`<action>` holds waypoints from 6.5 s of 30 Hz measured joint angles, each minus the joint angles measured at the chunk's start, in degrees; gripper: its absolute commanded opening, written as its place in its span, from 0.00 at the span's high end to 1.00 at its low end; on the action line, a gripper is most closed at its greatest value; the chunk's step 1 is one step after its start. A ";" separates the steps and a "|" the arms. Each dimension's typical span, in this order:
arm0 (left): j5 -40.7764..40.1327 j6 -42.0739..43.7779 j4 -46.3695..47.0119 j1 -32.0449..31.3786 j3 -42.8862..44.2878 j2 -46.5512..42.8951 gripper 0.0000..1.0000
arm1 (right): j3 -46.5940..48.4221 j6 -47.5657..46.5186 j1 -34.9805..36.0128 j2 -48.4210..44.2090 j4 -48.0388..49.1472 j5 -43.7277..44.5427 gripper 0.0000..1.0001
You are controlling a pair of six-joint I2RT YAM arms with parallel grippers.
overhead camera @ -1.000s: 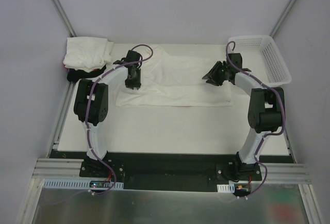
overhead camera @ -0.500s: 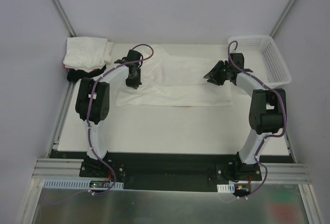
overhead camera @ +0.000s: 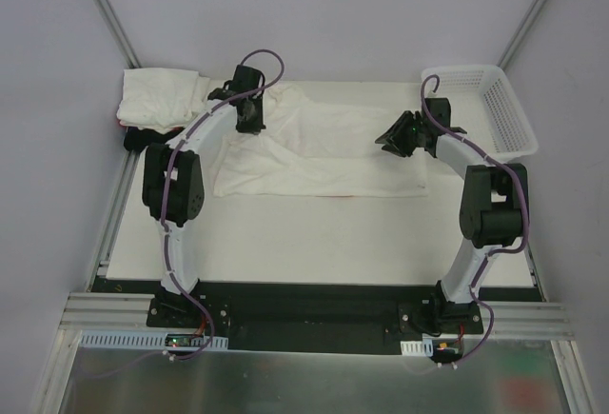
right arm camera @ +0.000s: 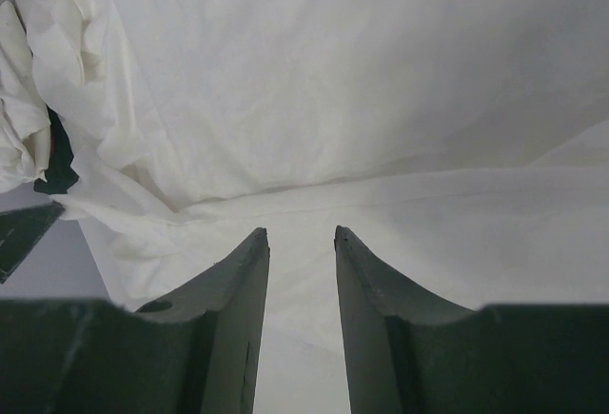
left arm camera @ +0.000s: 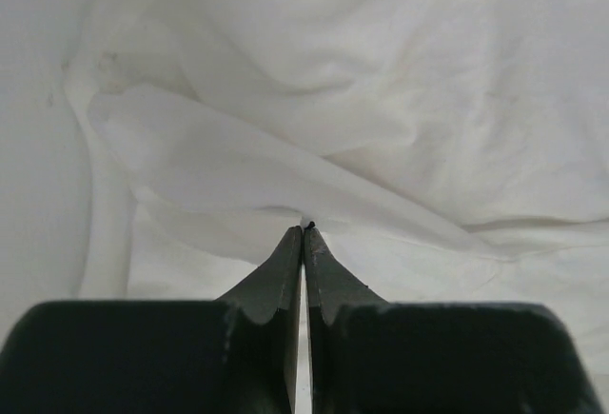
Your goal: Fold and stack the t-shirts
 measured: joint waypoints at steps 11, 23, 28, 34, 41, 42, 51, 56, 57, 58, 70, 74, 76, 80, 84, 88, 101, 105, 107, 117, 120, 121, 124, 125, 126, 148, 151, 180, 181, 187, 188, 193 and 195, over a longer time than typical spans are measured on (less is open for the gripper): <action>1.22 -0.35 -0.61 -0.02 7.34 4.61 1.00 | -0.02 0.04 0.00 0.00 0.33 -0.07 0.63; 4.63 -1.25 -1.86 -0.31 15.15 10.78 1.00 | 0.00 0.35 -0.04 1.05 0.31 -0.04 0.63; 6.27 -1.33 -1.81 -0.57 17.86 11.17 1.00 | 0.02 0.50 -0.11 1.33 0.28 -0.07 0.63; 7.69 -1.53 -1.70 -0.92 20.31 13.60 1.00 | 0.02 0.59 -0.70 1.31 0.35 -0.07 0.63; 9.75 -1.81 -1.81 -1.77 21.35 17.77 1.00 | 0.02 0.66 -1.64 1.31 0.35 -0.09 0.63; 9.81 -1.81 -1.81 -1.95 21.38 18.12 1.00 | 0.02 0.66 -1.73 1.31 0.35 -0.09 0.63; 10.10 -2.47 -2.05 -3.15 23.96 19.52 1.00 | 0.02 0.66 -2.16 1.31 0.37 -0.22 0.63; 10.21 -2.58 -1.88 -3.15 25.77 19.52 0.82 | 0.02 0.66 -2.27 1.31 0.48 -0.37 0.63; 10.38 -2.62 -1.84 -3.15 25.83 19.54 0.74 | 0.02 0.66 -2.32 1.31 0.50 -0.37 0.63; 10.67 -2.56 -1.77 -3.15 25.90 19.69 0.67 | 0.00 0.66 -2.40 1.31 0.55 -0.39 0.63; 11.89 -1.97 -1.81 -3.17 25.73 21.73 0.17 | -0.02 0.66 -2.93 0.00 0.70 -0.68 0.63; 10.93 -0.87 -2.21 -3.15 24.30 20.02 0.15 | -0.02 0.68 -2.93 -0.39 0.72 -0.85 0.63; 10.32 -0.11 -2.75 -3.17 23.78 18.25 0.15 | -0.07 0.68 -2.86 -0.52 0.70 -0.85 0.63; 8.39 1.25 -3.52 -3.17 21.88 11.78 0.15 | -0.07 0.68 -2.56 -0.87 0.72 -0.85 0.63; 6.21 1.88 -3.50 -3.17 18.60 3.17 0.18 | -0.07 0.70 -1.73 -1.16 0.72 -0.87 0.63; 2.03 -0.04 -2.84 -3.19 8.39 -8.28 0.20 | -0.22 0.92 -0.94 -1.42 0.87 -1.07 0.63; -16.24 -20.00 -1.92 -3.78 -27.41 -19.89 0.21 | -2.27 1.55 -0.55 -2.45 2.23 -1.90 0.63; -17.70 -24.70 -0.26 -3.76 -27.36 -19.87 0.21 | -2.93 1.57 -0.59 -3.61 2.23 -1.88 0.63; -17.75 -25.81 0.04 -3.76 -26.32 -19.10 0.21 | -2.97 1.57 -0.66 -4.22 2.34 -1.86 0.63; -16.72 -26.21 3.98 -3.72 -18.10 -10.51 0.22 | -3.21 1.53 -1.03 -4.81 2.69 -1.62 0.63; -15.41 -26.21 4.87 -3.34 -17.38 -8.50 0.22 | -2.54 1.51 -1.03 -2.43 2.86 -1.42 0.63; -15.02 -26.21 5.03 -3.19 -17.33 -7.98 0.22 | -2.32 1.53 -1.03 -1.25 2.99 -1.36 0.63; -14.03 -26.23 5.27 -2.97 -17.35 -6.95 0.22 | -2.14 1.53 -1.01 1.84 3.21 -1.16 0.63; -13.90 -26.23 5.51 -2.71 -17.44 -6.86 0.22 | -2.14 1.53 -1.01 2.82 3.21 -0.98 0.63; -13.84 -26.25 5.73 -2.60 -17.55 -6.86 0.22 | -2.14 1.53 -1.01 3.69 3.21 -0.79 0.63; -12.37 -29.46 9.57 -1.86 -24.96 -7.26 0.23 | -7.45 6.38 -2.73 6.27 10.19 0.39 0.65; -12.13 -30.23 10.01 -1.86 -27.26 -8.50 0.24 | -8.63 7.13 -2.82 5.46 10.58 0.44 0.65; -11.91 -35.30 2.58 -8.24 -52.37 -40.11 0.29 | -39.78 6.99 -0.70 -28.00 4.46 2.84 0.64; -12.61 -35.43 2.19 -8.31 -52.50 -40.44 0.28 | -40.02 6.69 -0.70 -28.87 3.85 3.17 0.64; -17.27 -34.40 0.46 -8.31 -48.26 -36.83 0.28 | -35.54 4.44 -0.37 -28.28 0.02 5.46 0.64; -17.68 -34.03 0.61 -8.31 -46.45 -35.06 0.28 | -33.16 4.02 -0.20 -26.73 -0.55 5.53 0.64; -18.12 -30.56 4.39 -8.31 -38.42 -27.56 0.28 | -18.80 2.19 1.22 -16.28 0.20 5.44 0.64; -17.90 -27.93 7.54 -8.31 -37.20 -25.97 0.28 | -14.49 1.73 1.70 -12.52 0.20 5.33 0.64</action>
